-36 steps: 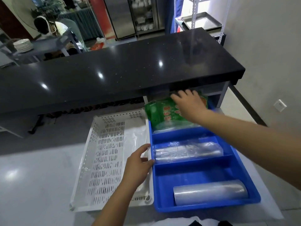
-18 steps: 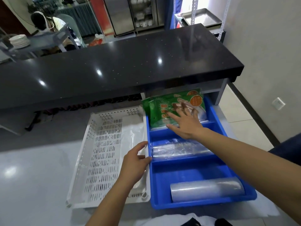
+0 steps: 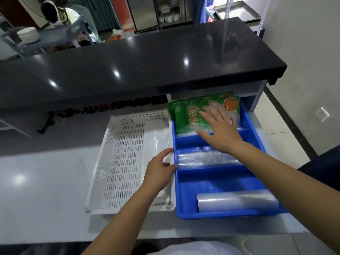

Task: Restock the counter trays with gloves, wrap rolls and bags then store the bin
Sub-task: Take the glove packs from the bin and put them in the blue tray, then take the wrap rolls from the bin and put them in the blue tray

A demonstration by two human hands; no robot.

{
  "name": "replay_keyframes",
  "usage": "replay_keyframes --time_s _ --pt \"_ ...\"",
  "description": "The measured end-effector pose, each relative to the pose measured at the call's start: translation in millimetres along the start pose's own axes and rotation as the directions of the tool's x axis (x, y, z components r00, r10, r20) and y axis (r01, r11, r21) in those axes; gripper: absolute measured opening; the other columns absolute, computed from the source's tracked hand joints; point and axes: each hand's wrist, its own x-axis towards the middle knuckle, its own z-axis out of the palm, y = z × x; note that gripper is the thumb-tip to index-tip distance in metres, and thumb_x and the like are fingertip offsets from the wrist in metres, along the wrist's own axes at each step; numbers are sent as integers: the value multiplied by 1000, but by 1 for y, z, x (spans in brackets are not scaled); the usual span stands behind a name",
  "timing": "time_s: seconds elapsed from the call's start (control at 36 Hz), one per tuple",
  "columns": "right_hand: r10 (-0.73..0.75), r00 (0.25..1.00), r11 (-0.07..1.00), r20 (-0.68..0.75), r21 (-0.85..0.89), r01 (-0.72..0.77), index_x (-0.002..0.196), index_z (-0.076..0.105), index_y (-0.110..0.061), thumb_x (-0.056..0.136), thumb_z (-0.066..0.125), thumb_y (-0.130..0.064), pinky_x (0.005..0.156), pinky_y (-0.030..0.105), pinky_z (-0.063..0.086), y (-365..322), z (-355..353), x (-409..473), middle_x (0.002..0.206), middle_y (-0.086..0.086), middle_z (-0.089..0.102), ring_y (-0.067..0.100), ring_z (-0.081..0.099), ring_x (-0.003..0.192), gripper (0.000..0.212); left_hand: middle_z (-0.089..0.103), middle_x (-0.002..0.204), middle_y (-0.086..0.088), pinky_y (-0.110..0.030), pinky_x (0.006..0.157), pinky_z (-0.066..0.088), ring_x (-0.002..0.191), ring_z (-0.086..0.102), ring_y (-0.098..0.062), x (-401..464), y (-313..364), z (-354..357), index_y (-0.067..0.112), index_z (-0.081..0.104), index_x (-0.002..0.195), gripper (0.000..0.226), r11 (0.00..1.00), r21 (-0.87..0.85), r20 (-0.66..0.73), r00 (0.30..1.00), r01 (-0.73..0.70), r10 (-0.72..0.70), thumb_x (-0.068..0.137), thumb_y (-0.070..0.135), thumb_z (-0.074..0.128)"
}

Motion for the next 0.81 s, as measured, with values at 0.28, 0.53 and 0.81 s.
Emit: replay_keyframes --time_s 0.28,0.53,0.81 --pt "109 980 910 166 379 -166 145 41 -34 89 58 -55 116 45 29 -102 -15 -111 154 -6 41 18 33 143 62 56 134 16 -35 89 57 119 59 -7 -31 -14 -36 46 52 135 50 982 -71 89 980 -173 179 90 31 69" --pt "-96 981 944 169 329 36 145 37 -45 90 53 -57 121 36 11 -249 39 -185 159 -18 25 7 10 149 58 11 158 34 -25 112 26 143 12 14 -151 -105 -153 62 20 143 65 928 205 -188 918 -310 348 89 59 55" --pt "-378 718 924 584 188 333 149 16 -53 84 35 -77 121 44 4 -370 169 -258 162 -19 -1 13 -9 151 71 -7 165 14 -40 123 8 153 -6 -17 -303 -304 -223 46 6 154 82 923 288 -416 901 256 -120 87 72 44"
